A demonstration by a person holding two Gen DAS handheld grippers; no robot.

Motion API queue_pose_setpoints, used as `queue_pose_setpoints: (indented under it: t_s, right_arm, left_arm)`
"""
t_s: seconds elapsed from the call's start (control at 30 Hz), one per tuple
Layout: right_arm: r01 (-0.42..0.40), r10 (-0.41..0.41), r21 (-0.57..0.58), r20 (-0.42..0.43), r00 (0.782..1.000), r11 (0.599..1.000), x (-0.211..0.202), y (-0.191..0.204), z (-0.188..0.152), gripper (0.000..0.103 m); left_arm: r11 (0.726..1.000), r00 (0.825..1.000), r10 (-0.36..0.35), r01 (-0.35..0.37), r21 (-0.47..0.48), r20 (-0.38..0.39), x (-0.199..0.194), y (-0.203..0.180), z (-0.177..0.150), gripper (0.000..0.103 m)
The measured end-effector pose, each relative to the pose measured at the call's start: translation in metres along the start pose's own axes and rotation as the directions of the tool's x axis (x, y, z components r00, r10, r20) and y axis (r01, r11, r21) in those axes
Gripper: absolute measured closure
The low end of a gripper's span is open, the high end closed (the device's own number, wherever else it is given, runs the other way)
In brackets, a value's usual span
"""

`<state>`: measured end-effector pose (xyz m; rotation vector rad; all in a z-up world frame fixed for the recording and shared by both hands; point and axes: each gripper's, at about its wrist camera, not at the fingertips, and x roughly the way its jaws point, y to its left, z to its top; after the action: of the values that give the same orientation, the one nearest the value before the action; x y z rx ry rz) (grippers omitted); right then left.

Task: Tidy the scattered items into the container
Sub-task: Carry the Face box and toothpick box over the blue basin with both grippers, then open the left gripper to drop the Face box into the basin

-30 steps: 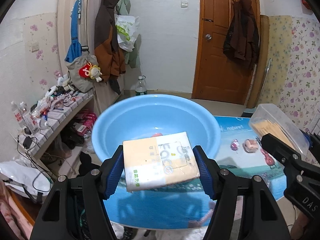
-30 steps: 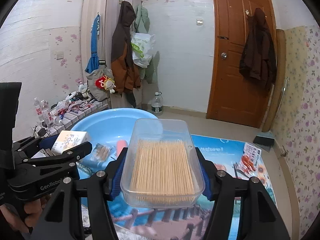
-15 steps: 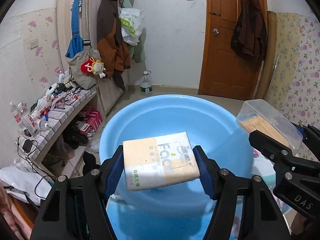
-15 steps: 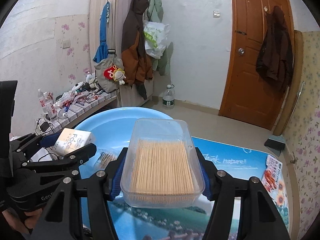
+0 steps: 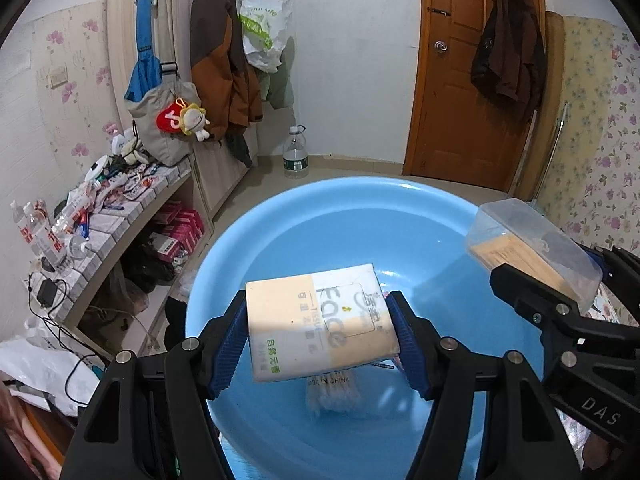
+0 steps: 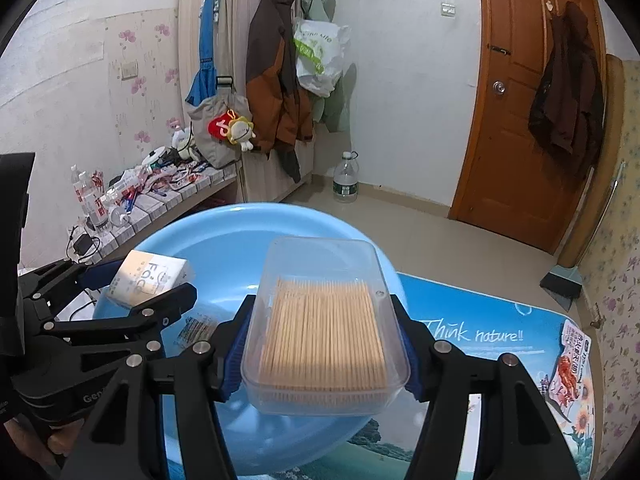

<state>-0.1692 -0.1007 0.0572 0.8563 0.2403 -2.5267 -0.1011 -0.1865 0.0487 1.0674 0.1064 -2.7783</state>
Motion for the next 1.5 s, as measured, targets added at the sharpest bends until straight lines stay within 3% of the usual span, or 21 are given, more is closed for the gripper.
queue_pose_setpoints:
  t_s: [0.53,1.27,1.5]
  right_arm:
    - [0.027,-0.027,-0.004,-0.01,1.0,1.0,0.007,-0.003,-0.01,0.04]
    - [0.043,-0.043,-0.011,-0.027,0.999,0.999,0.004,-0.001,-0.015,0.04]
    - [0.04,-0.04,-0.009,-0.031,0.999,0.999,0.003,-0.001,-0.016,0.04]
  left_arm:
    - [0.998,0.995,-0.042,0.046,0.042,-0.091,0.02,-0.009,-0.008,0.038]
    - [0.987,0.992,0.041,-0.021,0.161,-0.123,0.028,-0.028,-0.014,0.036]
    - [0.984,0.995,0.042,-0.025,0.178,-0.092,0.016,-0.021,-0.012,0.023]
